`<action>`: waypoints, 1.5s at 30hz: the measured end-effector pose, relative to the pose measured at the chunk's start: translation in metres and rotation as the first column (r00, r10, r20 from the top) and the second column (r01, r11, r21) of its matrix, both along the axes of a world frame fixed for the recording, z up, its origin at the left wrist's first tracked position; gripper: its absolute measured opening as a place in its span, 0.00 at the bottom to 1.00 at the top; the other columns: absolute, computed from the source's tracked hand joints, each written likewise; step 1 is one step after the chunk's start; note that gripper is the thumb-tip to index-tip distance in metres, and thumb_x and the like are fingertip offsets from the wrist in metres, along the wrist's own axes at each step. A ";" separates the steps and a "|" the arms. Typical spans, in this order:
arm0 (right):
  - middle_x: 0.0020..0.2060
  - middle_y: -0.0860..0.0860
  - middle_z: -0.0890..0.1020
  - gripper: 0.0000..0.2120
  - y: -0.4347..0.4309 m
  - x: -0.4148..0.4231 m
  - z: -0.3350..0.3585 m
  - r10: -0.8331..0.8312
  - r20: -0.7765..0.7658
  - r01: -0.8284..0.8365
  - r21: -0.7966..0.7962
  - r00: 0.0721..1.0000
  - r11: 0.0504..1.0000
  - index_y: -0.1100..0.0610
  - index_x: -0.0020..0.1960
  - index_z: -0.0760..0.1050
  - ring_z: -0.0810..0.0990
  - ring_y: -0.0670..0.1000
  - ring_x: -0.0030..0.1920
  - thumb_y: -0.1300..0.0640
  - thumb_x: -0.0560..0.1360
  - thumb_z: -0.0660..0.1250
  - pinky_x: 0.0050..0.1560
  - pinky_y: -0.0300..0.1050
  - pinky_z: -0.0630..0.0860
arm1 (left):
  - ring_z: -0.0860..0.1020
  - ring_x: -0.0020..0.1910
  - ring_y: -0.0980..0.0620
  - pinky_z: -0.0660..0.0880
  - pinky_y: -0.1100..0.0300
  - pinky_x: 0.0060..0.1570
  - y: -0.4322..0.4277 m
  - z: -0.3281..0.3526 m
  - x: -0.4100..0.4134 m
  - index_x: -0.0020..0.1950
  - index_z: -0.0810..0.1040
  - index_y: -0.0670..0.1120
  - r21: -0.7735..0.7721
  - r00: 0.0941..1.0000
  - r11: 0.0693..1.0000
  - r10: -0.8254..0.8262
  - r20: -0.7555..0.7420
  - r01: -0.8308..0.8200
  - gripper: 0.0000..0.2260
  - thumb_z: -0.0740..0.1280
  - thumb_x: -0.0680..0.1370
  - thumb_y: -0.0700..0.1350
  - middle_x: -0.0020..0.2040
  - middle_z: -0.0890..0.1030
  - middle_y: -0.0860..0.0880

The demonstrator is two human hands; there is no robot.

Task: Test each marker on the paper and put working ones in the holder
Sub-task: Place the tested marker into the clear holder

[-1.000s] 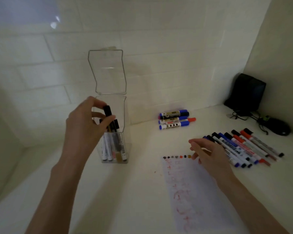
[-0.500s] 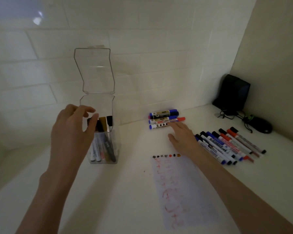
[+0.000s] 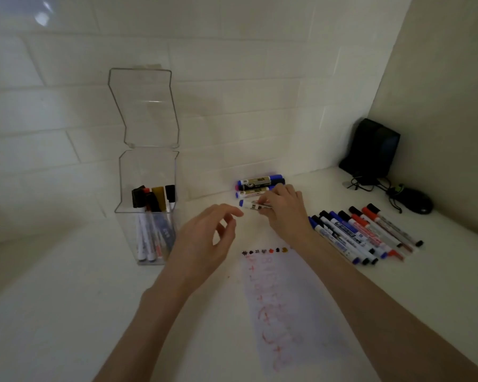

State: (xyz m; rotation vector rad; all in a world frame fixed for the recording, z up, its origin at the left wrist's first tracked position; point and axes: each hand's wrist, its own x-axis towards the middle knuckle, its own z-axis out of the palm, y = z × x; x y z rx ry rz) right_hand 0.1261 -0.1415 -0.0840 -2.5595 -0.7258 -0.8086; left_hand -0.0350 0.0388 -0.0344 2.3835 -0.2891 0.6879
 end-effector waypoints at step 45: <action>0.37 0.57 0.87 0.09 -0.056 -0.111 0.042 0.394 -0.562 0.342 0.794 0.727 0.502 0.60 0.51 0.83 0.83 0.54 0.32 0.55 0.77 0.75 0.30 0.43 0.77 | 0.76 0.42 0.59 0.71 0.63 0.41 0.012 -0.040 0.010 0.53 0.77 0.63 -0.001 0.871 1.000 -0.006 -0.492 0.006 0.22 0.72 0.65 0.70 0.47 0.77 0.59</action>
